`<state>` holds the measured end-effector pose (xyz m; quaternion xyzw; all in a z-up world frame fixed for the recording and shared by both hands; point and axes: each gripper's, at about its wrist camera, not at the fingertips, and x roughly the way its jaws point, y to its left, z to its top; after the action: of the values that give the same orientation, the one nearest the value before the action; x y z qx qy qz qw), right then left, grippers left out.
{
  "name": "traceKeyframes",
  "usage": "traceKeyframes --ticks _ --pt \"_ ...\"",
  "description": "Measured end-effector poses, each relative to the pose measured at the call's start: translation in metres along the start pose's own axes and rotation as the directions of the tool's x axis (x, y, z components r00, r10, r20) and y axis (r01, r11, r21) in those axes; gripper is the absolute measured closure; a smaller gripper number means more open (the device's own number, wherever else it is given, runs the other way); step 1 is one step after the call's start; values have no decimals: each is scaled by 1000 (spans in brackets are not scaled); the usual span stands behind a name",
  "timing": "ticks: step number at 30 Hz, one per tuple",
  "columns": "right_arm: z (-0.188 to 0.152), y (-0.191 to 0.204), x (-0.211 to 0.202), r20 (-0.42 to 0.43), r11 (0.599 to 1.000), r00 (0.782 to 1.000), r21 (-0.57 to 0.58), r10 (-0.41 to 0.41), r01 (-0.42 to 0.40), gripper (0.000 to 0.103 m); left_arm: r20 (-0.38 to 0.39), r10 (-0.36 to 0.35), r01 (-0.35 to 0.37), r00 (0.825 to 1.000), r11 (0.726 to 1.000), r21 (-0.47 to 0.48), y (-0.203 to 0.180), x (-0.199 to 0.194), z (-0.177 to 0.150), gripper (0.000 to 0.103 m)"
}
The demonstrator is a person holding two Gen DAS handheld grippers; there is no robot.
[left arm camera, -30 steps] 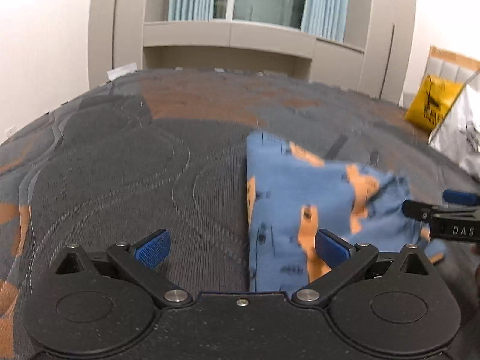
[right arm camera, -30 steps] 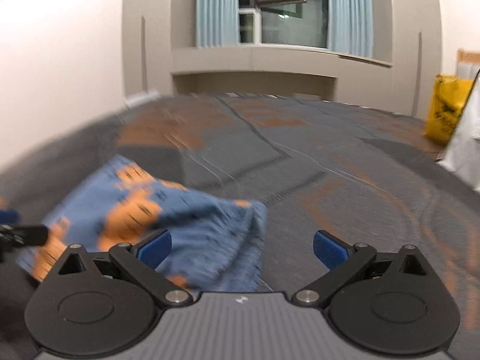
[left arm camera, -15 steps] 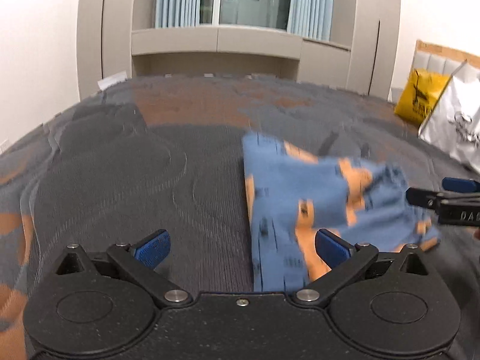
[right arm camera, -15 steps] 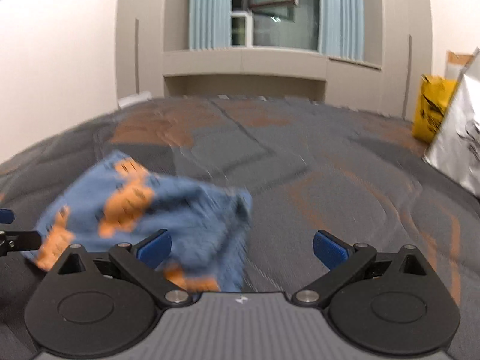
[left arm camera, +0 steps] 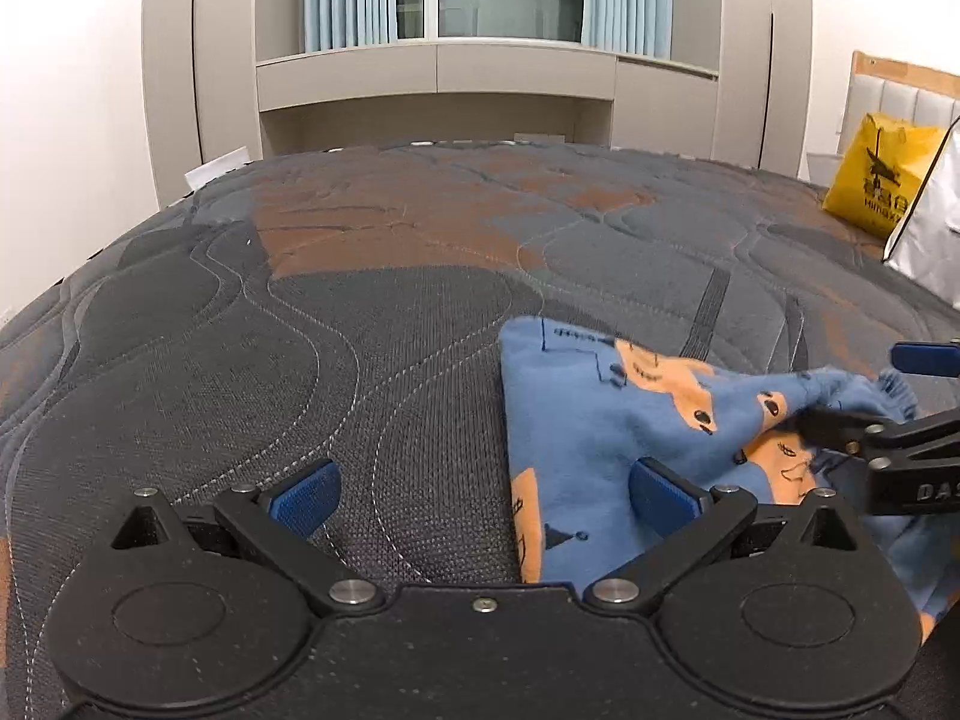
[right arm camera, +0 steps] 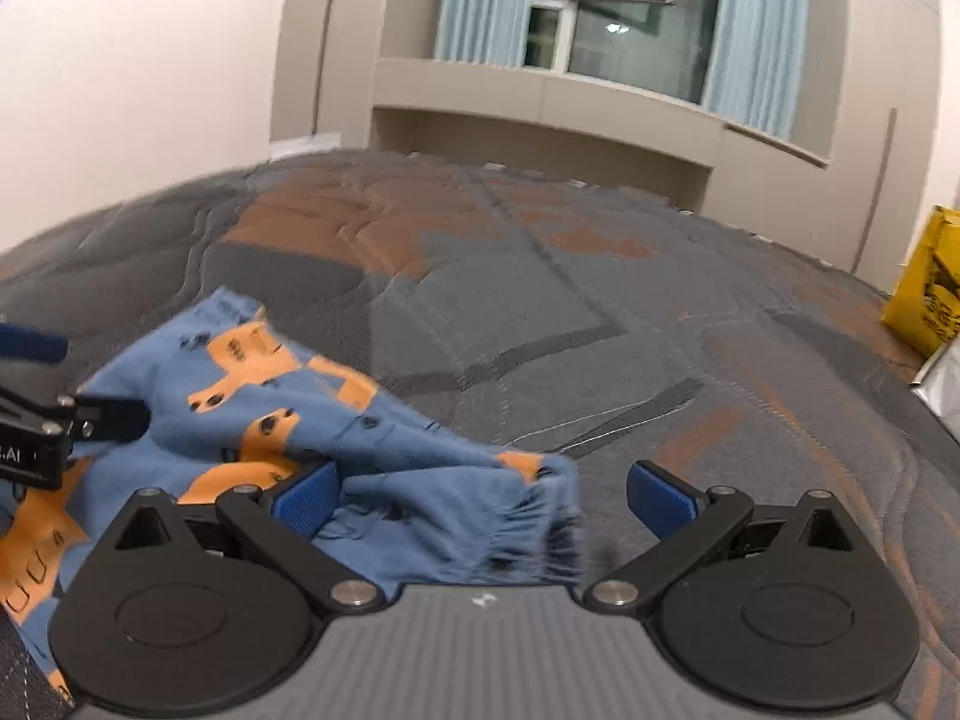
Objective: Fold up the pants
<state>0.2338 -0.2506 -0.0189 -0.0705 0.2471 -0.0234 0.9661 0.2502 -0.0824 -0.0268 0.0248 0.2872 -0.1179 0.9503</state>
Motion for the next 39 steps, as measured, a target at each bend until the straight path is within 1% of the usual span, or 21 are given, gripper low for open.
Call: traceKeyframes --ticks 4,6,7,8,10,12,15,18,20,21,23,24,25,27,31,35,39 --pt "-4 -11 -20 57 1000 998 17 -17 16 0 47 -6 5 999 1000 17 -3 -3 11 1" --pt "-8 -16 -19 48 997 997 26 -67 66 0 47 2 -3 999 999 34 -8 4 18 1" --pt "-11 -20 -16 29 996 996 35 -88 87 0 47 -1 -1 999 999 43 -11 9 20 1" --pt "-14 -24 -11 8 995 996 56 -84 84 0 39 0 -2 999 999 51 -13 16 21 1" --pt "-16 -34 -8 -8 994 999 100 -52 53 0 4 11 -11 1000 998 58 -15 31 19 0" --pt "-17 -40 -12 0 990 999 129 -50 50 0 -9 6 -6 1000 999 48 -15 35 16 1" --pt "-20 -48 -20 33 984 999 174 -39 33 0 16 -2 1 1000 999 35 -11 22 17 1" --pt "-24 -56 -28 37 975 999 220 -31 22 0 26 -18 17 999 999 40 -10 4 10 1" --pt "-30 -58 -40 39 966 999 256 13 -23 0 -8 -41 41 999 999 35 -10 -9 0 1" --pt "-34 -59 -47 45 959 997 277 55 -66 0 -19 -65 65 998 997 28 -9 -17 -6 1" --pt "-44 -59 -59 56 946 992 301 111 -123 0 -30 -101 102 994 994 27 -10 -27 -19 1" --pt "-49 -57 -64 50 945 992 302 120 -129 0 -46 -107 109 993 993 33 -11 -30 -26 1" --pt "-54 -54 -66 25 949 993 293 112 -115 0 -62 -109 111 992 993 36 -13 -31 -32 1" --pt "-61 -48 -68 -31 959 997 278 67 -56 0 -74 -107 109 992 993 32 -12 -30 -43 0" --pt "-64 -48 -74 -37 957 998 288 44 -31 0 -68 -115 115 991 993 3 -5 -30 -45 0" --pt "-73 -49 -80 -34 943 999 332 39 -25 0 -61 -121 121 991 993 0 -3 -30 -48 0" --pt "-77 -54 -81 -32 927 998 372 60 -44 0 -59 -118 118 991 993 6 -4 -30 -48 0"
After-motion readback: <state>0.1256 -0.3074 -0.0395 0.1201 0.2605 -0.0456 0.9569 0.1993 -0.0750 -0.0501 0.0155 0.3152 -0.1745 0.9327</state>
